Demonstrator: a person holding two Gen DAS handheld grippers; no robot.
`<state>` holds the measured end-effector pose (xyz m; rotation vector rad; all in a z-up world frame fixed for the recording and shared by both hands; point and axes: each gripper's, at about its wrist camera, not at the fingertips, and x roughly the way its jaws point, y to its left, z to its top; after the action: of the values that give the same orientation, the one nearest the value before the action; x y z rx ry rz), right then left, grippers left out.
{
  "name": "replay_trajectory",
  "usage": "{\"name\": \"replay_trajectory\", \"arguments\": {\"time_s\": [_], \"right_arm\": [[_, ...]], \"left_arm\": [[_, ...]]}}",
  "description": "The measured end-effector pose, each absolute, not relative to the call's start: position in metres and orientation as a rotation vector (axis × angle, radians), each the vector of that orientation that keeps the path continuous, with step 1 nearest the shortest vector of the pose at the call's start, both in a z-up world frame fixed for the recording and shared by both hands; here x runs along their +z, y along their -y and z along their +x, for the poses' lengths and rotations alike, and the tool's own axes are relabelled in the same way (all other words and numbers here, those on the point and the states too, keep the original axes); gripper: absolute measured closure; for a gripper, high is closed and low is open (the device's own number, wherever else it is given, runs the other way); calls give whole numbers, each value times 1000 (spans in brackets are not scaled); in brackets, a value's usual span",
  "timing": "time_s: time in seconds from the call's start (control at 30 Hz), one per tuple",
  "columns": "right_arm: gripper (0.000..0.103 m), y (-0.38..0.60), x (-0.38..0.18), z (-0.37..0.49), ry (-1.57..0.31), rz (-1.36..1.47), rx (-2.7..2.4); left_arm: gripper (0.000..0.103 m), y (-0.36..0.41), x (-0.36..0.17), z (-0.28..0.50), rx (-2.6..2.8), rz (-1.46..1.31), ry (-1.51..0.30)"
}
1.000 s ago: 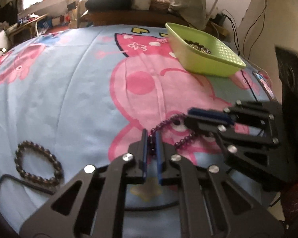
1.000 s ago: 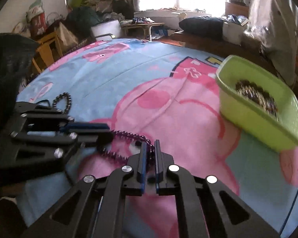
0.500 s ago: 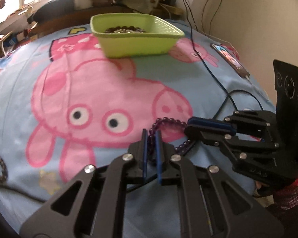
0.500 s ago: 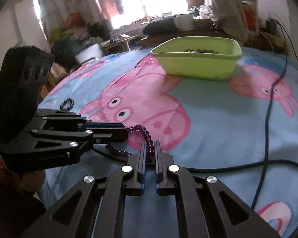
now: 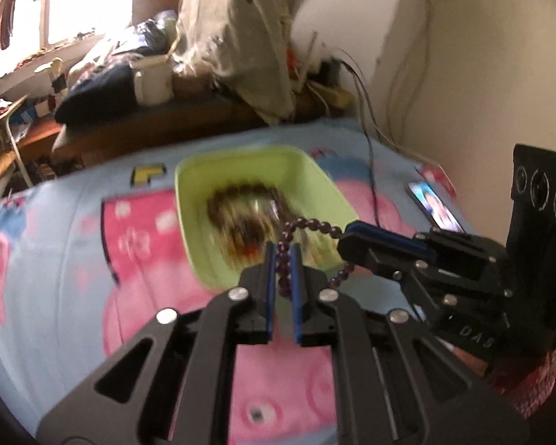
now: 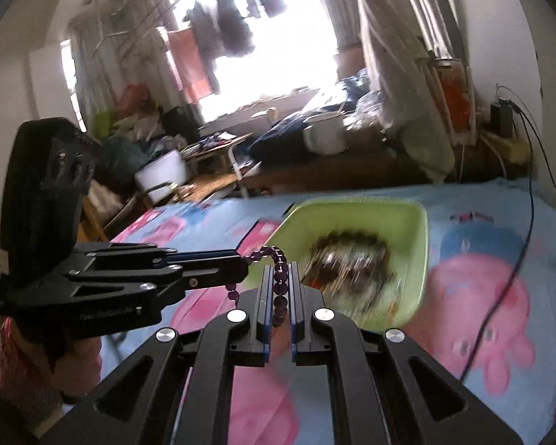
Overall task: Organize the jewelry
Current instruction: 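Grasp the purple bead bracelet with both grippers and carry it over the basket, then open both grippers to drop the purple bracelet into the green basket, then move both tools to the dark bead bracelet on the cover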
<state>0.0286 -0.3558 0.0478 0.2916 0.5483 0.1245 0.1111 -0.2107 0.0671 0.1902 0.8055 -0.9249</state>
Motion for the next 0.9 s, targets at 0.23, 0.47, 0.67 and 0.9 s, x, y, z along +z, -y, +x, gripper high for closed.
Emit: {"name": "replay_trajectory", "arguments": {"time_s": [0.23, 0.47, 0.67, 0.9], "right_arm": [[103, 396, 16, 110, -616, 365, 15], [103, 389, 13, 84, -559, 418, -10], [103, 325, 22, 47, -554, 447, 180], [98, 217, -5, 50, -722, 340, 405]], "left_arm": [[96, 260, 47, 187, -806, 180, -815], [96, 208, 49, 201, -723, 65, -821], [96, 85, 62, 159, -653, -2, -777], [96, -67, 49, 120, -421, -17, -815]]}}
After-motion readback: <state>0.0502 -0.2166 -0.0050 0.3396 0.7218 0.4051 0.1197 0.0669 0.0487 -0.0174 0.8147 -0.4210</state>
